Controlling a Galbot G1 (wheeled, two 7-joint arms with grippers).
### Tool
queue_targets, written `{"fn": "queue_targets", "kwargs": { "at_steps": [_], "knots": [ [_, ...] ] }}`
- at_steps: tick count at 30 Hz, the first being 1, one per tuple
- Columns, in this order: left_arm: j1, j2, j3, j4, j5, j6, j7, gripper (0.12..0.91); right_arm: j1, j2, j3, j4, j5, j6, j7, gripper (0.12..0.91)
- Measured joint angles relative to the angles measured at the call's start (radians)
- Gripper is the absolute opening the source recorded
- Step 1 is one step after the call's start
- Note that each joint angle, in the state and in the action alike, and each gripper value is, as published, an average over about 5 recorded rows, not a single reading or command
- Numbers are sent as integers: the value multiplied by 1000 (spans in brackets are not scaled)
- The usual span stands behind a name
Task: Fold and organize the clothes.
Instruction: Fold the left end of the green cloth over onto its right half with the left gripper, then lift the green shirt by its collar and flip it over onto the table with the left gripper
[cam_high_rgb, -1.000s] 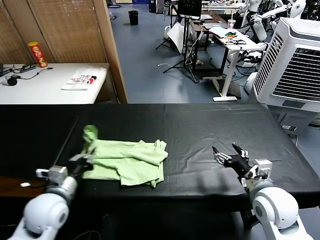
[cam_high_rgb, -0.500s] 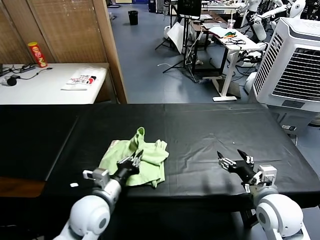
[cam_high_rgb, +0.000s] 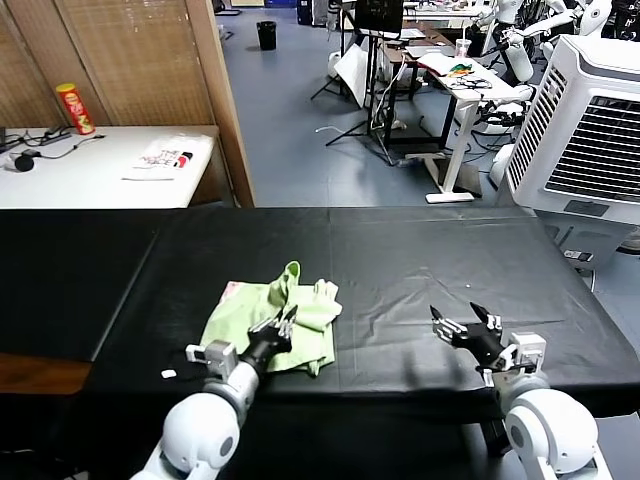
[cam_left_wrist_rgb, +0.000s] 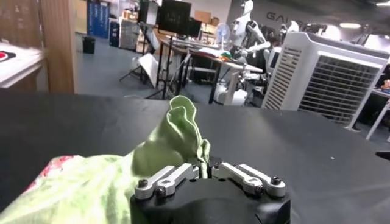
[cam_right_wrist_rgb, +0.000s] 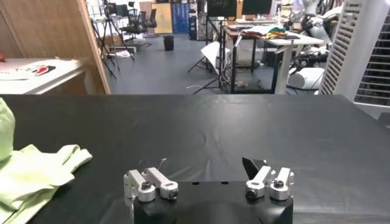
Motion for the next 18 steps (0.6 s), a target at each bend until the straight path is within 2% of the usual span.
{"fn": "queue_targets", "kwargs": {
  "at_steps": [2, 8, 10, 12, 15, 18],
  "knots": [
    [-8, -17, 10, 10, -4, -2, 0, 247, 4, 4, -8, -6, -6, 1, -2, 798],
    [-19, -99, 30, 34, -41, -7, 0, 562, 14, 0, -35, -11, -14, 2, -9, 798],
    [-12, -112, 27, 27, -55, -7, 3, 676, 20, -7, -45, -13, -14, 3, -18, 798],
    [-6, -113, 18, 12, -61, -7, 6, 754, 29, -15, -60, -18, -13, 7, -35, 798],
    [-5, -101, -5, -11, -52, -15, 15, 795, 52, -28, -96, -30, -11, 22, -71, 798],
    [-1, -76, -35, -23, -33, -27, 24, 798, 88, -36, -153, -50, -11, 43, -106, 798]
  ]
}}
